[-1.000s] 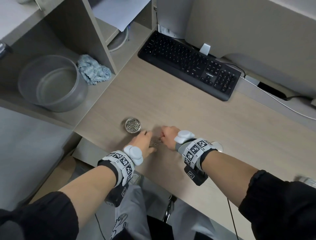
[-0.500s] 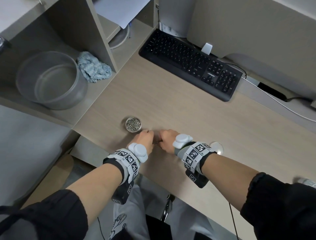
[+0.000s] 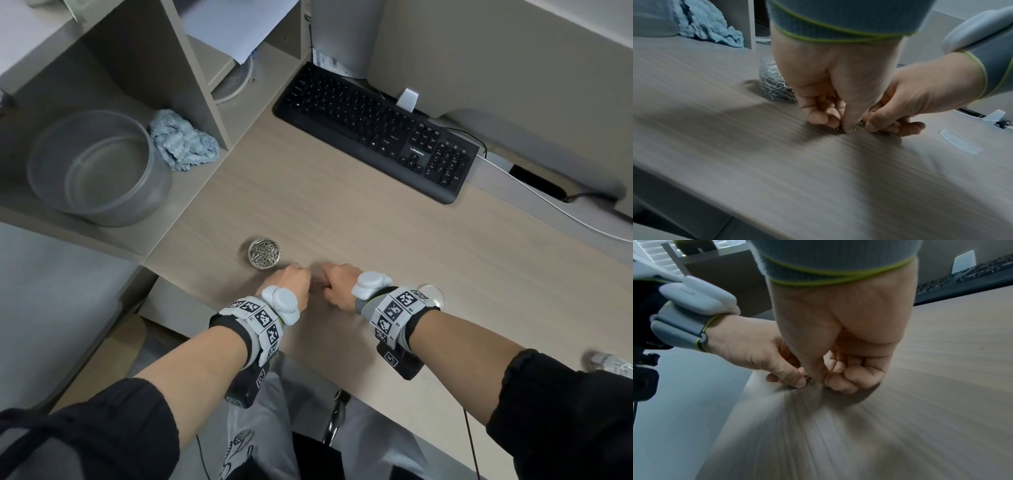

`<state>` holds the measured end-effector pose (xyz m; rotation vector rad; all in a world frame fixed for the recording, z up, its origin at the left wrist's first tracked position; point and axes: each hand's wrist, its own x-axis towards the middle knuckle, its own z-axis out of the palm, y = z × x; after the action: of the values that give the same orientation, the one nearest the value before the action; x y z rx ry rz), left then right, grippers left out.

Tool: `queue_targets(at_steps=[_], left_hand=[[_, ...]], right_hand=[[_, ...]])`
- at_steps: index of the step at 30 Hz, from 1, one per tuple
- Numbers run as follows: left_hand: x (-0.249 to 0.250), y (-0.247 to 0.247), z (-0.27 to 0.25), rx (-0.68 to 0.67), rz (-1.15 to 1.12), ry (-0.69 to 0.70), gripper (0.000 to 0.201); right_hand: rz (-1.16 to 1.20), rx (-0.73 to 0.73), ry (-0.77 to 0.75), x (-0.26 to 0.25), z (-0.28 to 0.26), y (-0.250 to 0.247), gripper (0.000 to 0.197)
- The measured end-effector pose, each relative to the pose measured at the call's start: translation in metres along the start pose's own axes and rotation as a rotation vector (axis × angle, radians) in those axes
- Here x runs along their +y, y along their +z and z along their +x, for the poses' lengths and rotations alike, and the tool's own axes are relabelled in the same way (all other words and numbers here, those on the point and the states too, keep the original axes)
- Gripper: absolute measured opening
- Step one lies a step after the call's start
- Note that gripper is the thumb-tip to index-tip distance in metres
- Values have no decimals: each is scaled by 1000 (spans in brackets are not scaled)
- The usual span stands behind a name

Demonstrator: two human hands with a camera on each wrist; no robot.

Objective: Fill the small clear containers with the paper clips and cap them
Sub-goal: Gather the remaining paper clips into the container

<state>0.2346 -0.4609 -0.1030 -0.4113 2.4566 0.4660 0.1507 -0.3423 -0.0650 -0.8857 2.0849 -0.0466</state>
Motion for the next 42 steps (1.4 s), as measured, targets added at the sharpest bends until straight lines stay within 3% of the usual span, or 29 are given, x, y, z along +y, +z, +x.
queue_targets(at_steps=[1, 4, 8, 14, 20, 23, 27, 31, 38, 42], left_hand=[[0, 0, 0, -2, 6, 4, 22], [0, 2, -2, 13, 32, 12, 24], [3, 5, -9, 23, 122, 45, 24], [0, -2, -12, -2, -7, 25, 20], [-16, -15, -21, 131, -221, 50, 9], [-29, -31, -27, 197, -246, 46, 4], [-52, -45, -25, 329, -292, -6, 8], [-64, -49, -23, 342, -305, -46, 10], [-76, -54, -20, 368, -355, -52, 13], [-88, -55, -22, 402, -387, -75, 27]], right_hand=[[17, 15, 15, 1, 0, 1, 12], [44, 74, 52, 3, 4, 8, 24], [42, 48, 30, 2, 4, 5, 19], [-8, 23, -7, -1, 6, 5, 15], [-55, -7, 10, -4, 10, 7, 8], [-60, -26, -30, -6, 5, 0, 21], [-62, -51, -24, -3, 8, 0, 26], [-36, -60, -53, -4, 9, 0, 22], [222, 151, -66, -38, 26, -24, 16], [318, 203, -92, -60, 40, -38, 13]])
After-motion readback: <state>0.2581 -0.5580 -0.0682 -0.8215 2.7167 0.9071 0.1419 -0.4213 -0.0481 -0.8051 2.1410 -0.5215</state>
